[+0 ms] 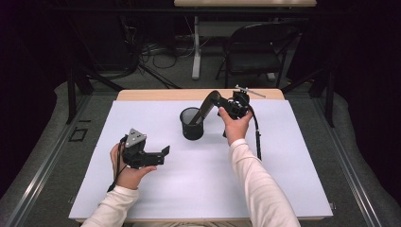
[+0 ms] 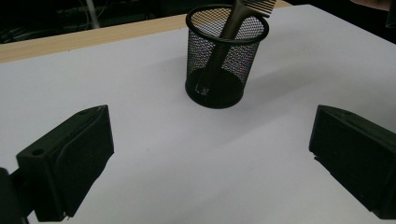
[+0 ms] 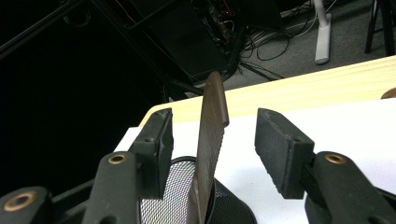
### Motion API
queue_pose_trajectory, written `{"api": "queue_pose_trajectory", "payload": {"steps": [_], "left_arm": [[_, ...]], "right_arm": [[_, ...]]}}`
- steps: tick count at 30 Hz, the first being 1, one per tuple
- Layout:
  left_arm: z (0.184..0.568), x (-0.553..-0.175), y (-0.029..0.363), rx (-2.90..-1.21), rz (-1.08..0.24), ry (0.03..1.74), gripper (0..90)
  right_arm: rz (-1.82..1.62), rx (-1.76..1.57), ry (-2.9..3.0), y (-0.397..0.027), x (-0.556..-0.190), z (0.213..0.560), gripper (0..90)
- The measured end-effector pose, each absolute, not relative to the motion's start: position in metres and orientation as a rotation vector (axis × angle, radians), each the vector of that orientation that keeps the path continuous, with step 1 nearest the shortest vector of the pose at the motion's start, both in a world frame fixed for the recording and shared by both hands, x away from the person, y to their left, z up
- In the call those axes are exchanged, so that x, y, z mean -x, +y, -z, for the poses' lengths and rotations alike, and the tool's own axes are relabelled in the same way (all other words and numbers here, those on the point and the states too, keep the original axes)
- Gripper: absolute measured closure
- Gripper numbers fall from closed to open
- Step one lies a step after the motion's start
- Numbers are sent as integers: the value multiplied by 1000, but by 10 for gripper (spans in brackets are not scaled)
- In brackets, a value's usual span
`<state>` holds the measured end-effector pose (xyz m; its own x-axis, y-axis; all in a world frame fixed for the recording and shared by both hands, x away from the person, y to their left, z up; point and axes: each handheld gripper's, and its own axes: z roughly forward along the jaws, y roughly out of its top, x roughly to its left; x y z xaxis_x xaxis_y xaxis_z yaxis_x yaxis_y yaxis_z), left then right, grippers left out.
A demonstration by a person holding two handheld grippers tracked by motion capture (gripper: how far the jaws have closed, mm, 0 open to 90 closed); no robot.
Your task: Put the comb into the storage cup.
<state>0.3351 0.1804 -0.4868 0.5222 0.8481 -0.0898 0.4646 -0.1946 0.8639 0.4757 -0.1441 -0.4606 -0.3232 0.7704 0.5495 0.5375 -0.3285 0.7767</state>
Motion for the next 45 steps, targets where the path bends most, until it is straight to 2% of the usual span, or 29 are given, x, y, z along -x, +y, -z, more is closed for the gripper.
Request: {"api": "queue_pose_trajectory", "payload": {"steps": [16,31,42,45], "left_arm": [[487,-335,180,-1834,-521,1087,0],[487,-335,180,-1833,-522,1086,0],[486,-335,180,-1838,-522,1082,0],[486,-335,180,-1837,-521,1083,0]], "right_arm": [[-1561,-1599,1736,-142,-465,453,297],[-1506,-1505,1811,-142,-446,448,206],[-1513,-1400,1877,-141,-419,447,138],[-1530,-1378,1903,-141,-412,447,73]]}}
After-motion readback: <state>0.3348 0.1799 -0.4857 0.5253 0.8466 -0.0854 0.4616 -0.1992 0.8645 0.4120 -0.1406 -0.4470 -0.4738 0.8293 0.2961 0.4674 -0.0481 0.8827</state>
